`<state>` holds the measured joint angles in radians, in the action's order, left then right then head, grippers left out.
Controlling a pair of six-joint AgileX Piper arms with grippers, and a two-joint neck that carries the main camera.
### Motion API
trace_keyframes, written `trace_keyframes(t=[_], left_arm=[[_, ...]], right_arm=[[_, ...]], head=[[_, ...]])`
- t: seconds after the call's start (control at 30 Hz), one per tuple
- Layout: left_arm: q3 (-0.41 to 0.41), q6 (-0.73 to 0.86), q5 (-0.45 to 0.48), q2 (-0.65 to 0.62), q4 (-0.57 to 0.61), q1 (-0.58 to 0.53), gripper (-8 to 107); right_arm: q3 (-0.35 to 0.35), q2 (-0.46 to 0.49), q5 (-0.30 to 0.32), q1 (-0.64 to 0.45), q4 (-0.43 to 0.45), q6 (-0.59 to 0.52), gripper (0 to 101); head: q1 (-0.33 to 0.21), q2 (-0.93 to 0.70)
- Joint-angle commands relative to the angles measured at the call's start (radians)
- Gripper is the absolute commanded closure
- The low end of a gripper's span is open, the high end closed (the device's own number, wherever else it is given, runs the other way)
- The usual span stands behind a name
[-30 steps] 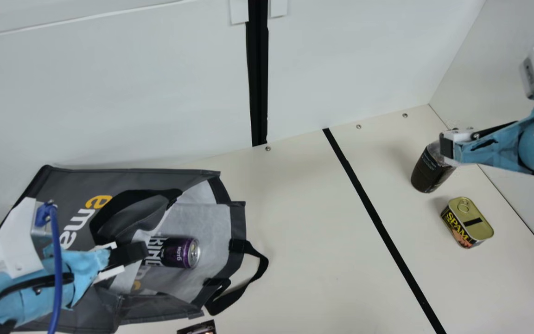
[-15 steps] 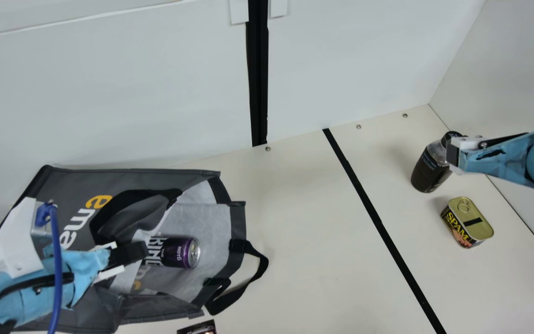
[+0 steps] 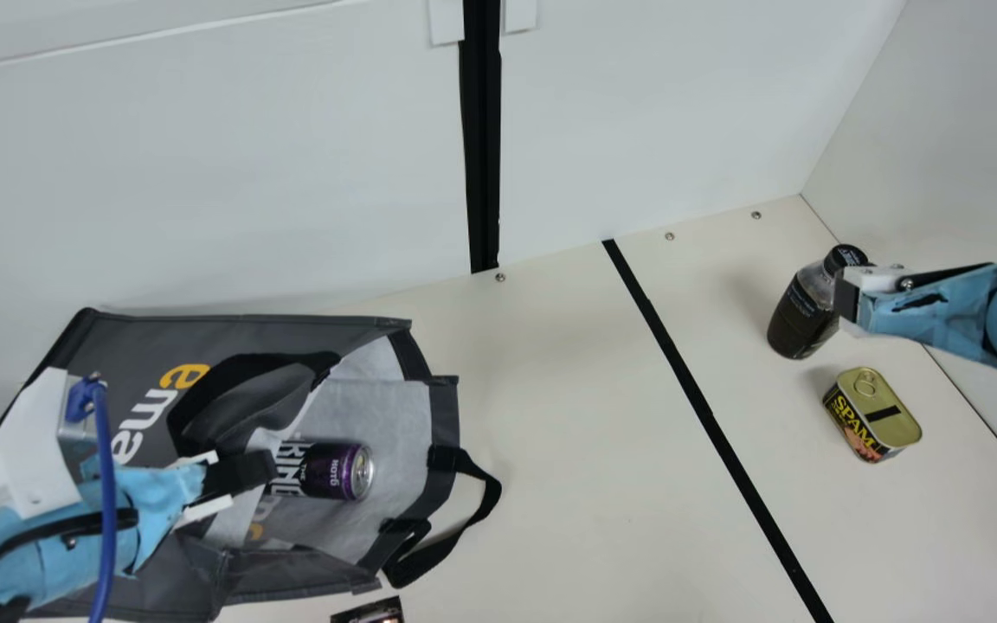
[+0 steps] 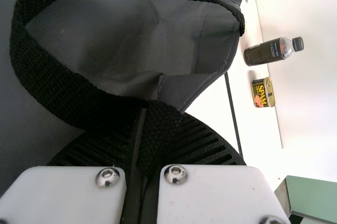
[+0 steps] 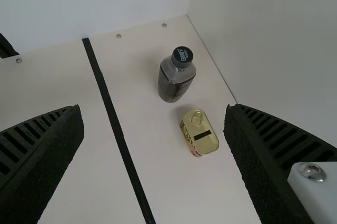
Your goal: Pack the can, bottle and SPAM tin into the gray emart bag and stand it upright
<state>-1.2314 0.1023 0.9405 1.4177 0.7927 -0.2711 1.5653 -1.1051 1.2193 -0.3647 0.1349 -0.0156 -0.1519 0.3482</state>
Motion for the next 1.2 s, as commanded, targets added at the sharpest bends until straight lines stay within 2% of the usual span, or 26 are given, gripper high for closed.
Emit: trace_keyframes(t=[0.0, 0.57, 1.17], left_arm=[[0.0, 0.0, 0.0, 0.0, 0.0, 0.0, 107], [0.0, 0.0, 0.0, 0.0, 0.0, 0.0, 107], [0.0, 0.0, 0.0, 0.0, 0.0, 0.0, 107]], right_arm=[[-0.003, 0.001, 0.001, -0.002, -0.006, -0.001, 6], [0.028, -0.055, 0.001, -0.083, -0.064, -0.092, 6], [0.071, -0.183, 0.001, -0.173, -0.142, -0.166, 6]], head=[[-0.023, 0.001], [-0.023, 0.001], [-0.023, 0.001]])
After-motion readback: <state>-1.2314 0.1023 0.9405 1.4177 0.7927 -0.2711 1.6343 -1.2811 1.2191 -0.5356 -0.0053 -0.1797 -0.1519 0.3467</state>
